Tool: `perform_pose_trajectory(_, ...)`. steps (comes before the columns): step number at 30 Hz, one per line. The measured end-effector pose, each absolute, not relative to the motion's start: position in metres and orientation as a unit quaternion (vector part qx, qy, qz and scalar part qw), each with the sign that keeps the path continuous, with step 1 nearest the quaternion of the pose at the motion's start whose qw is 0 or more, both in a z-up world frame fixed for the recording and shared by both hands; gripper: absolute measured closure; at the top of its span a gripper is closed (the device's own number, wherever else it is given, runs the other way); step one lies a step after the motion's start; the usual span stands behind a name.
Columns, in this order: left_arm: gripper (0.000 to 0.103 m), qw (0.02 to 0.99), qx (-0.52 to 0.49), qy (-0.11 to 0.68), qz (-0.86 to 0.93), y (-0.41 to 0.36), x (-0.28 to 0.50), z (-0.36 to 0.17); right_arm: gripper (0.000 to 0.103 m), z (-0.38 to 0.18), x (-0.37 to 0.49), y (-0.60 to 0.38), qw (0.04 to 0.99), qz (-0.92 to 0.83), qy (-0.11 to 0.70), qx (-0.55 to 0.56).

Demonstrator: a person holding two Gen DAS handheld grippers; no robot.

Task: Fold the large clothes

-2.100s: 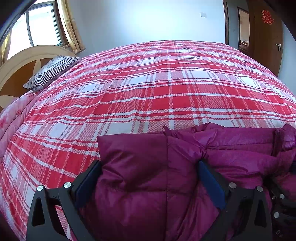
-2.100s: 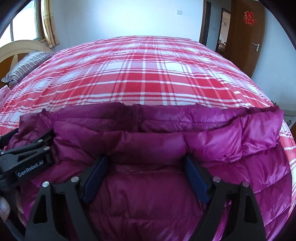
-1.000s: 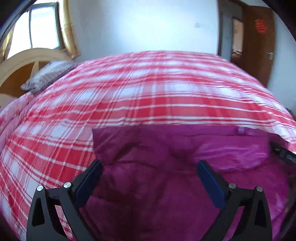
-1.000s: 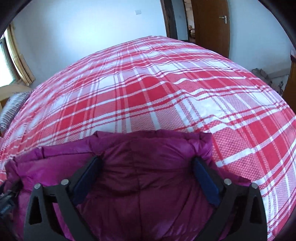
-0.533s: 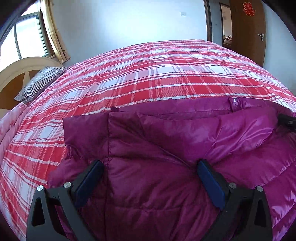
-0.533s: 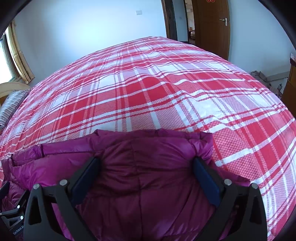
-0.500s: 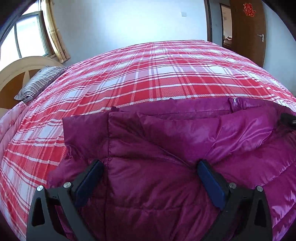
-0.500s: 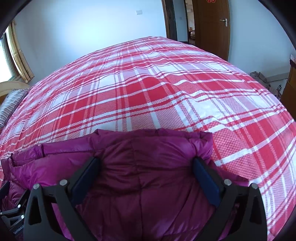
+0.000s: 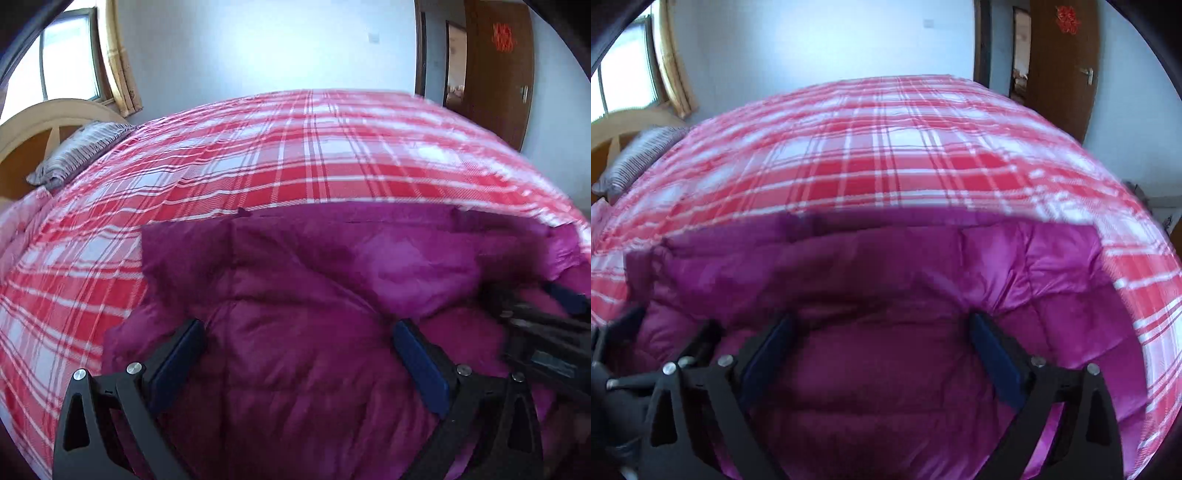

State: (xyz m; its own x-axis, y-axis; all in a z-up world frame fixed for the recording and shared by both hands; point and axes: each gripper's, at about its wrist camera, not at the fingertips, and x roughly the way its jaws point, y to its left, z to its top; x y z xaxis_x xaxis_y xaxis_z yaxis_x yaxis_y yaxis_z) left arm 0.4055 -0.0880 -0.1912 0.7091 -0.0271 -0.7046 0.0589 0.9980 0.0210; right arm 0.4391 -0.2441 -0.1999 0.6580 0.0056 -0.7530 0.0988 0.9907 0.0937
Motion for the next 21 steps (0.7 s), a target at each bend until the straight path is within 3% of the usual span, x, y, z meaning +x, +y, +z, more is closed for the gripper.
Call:
perform_pose_trajectory(6,0.001,0.925,-0.018,0.376,-0.054,-0.044,0.349,-0.176,0.003,-0.205,0.436,-0.245,0.909,-0.020,0.412,0.064)
perform_pose_trajectory(10,0.001,0.932,-0.042,0.360,-0.008,0.006,0.318,-0.172,0.000,-0.209,0.442,-0.226,0.901,-0.036,0.431,0.005)
perform_pose_trajectory(16,0.001,0.888,-0.190,0.416,-0.045,0.068,0.320,-0.212,0.000,-0.211,0.444,-0.225,0.897,-0.037,0.441,-0.010)
perform_pose_trajectory(21,0.001,0.886,-0.207,0.405,-0.090,0.071,0.328,-0.215,0.000,-0.211,0.443,-0.226,0.898,-0.036,0.438,-0.007)
